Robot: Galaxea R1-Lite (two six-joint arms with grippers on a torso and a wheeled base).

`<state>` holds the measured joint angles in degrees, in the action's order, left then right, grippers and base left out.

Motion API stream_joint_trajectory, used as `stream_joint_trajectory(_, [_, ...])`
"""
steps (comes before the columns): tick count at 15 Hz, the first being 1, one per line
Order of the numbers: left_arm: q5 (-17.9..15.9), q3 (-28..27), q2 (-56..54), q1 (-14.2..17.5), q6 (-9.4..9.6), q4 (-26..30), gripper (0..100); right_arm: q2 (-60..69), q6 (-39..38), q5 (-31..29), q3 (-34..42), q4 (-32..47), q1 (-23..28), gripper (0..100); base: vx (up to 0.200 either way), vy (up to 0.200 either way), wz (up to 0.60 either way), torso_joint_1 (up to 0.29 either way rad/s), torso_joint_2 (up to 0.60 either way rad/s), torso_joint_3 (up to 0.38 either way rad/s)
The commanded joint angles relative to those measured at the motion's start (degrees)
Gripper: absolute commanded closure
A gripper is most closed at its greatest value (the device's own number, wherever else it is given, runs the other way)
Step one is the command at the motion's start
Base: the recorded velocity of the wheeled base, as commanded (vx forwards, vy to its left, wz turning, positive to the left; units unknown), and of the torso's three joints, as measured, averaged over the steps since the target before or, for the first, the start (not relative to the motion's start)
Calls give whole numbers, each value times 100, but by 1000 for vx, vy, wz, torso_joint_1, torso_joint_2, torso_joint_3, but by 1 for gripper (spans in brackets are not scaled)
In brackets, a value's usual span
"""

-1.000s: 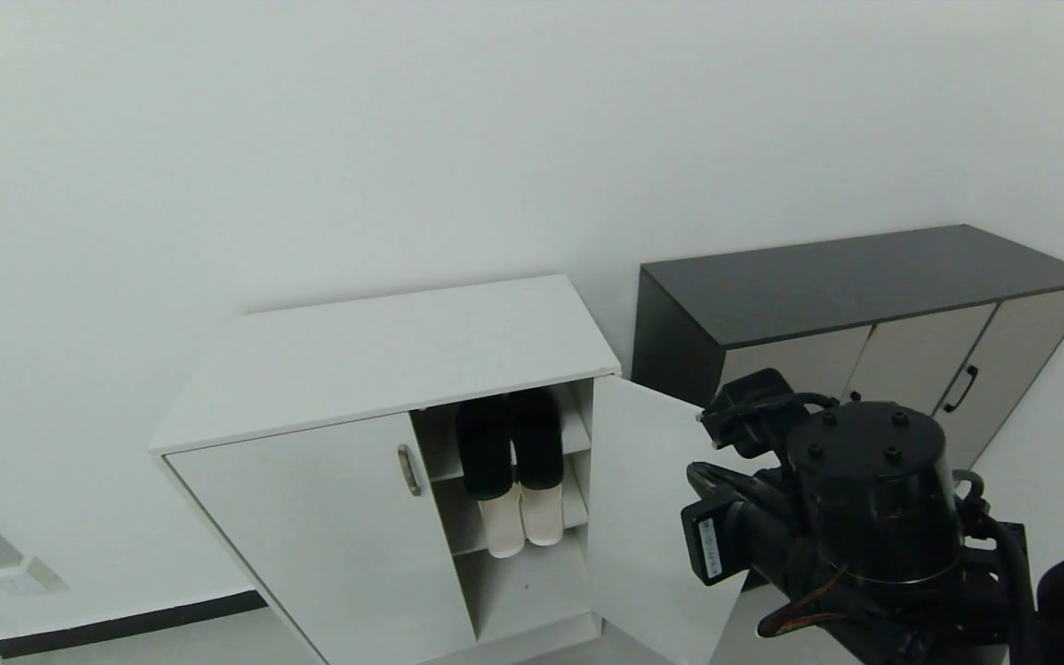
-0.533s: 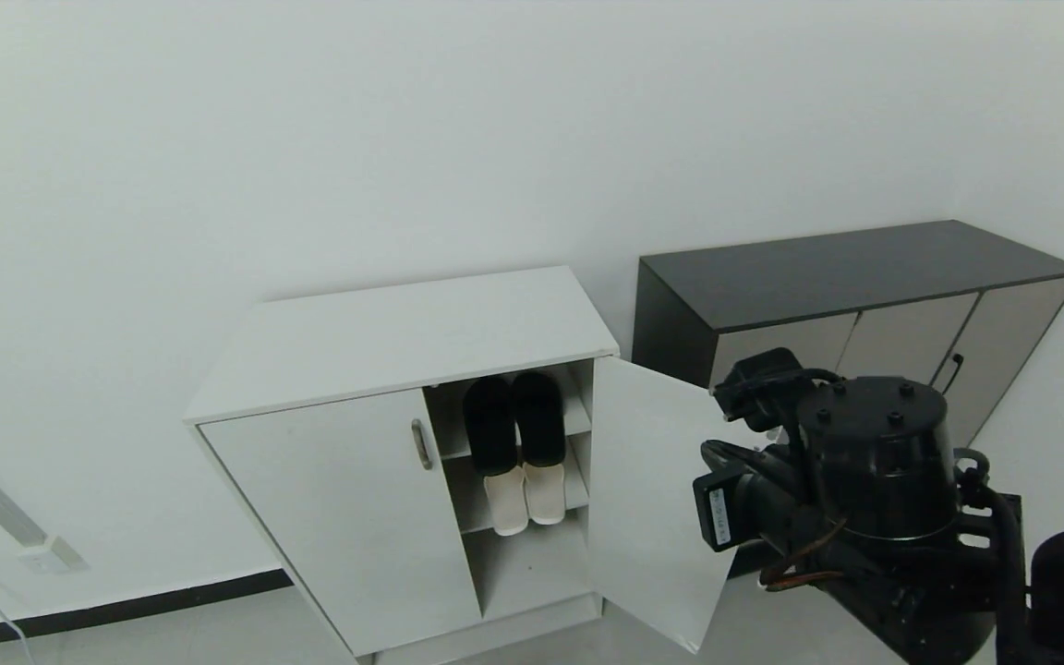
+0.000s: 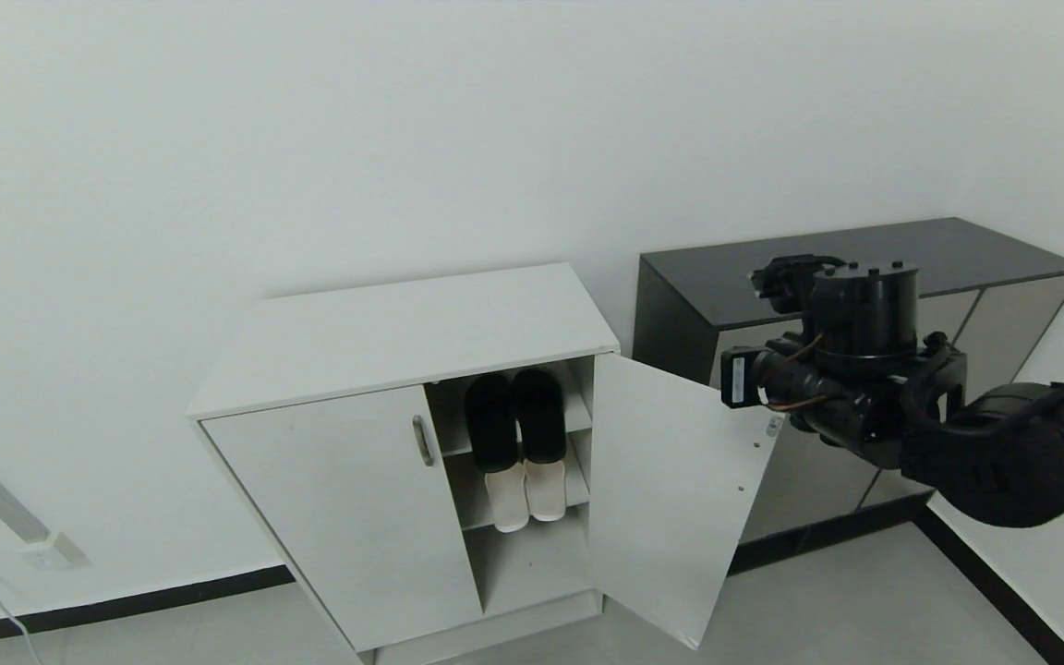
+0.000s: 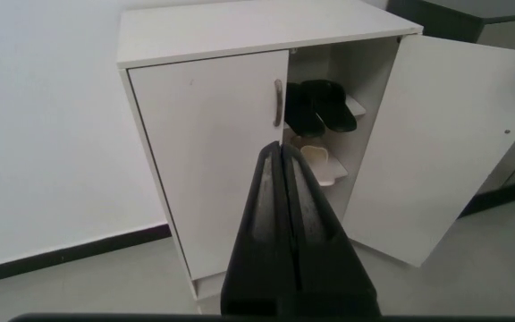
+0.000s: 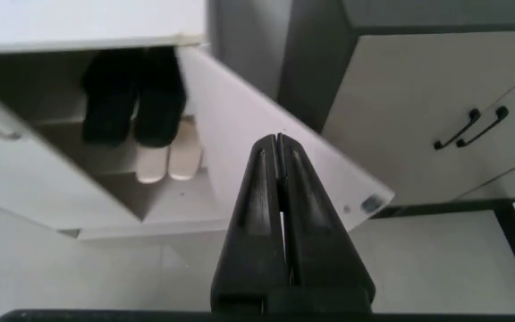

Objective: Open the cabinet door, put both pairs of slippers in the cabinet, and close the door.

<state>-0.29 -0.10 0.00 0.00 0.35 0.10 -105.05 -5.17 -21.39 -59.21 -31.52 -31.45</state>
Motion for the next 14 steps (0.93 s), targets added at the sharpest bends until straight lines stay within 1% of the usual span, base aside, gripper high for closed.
stream_joint_trajectory(1, [3, 1, 0, 0, 0, -1, 100, -490, -19, 188, -495, 191, 438, 100, 0, 0, 0, 0, 0, 0])
stream_joint_trajectory(3, [3, 1, 0, 0, 0, -1, 100, -851, -63, 390, -803, 243, 711, 100, 0, 0, 0, 0, 0, 0])
stream_joint_trajectory(6, [3, 1, 9, 0, 0, -1, 100, -1290, -186, 645, -1040, 235, 930, 100, 0, 0, 0, 0, 0, 0])
stream_joint_trajectory(14, [3, 1, 0, 0, 0, -1, 100, -2116, -213, 724, -1638, 217, 1132, 100, 0, 0, 0, 0, 0, 0])
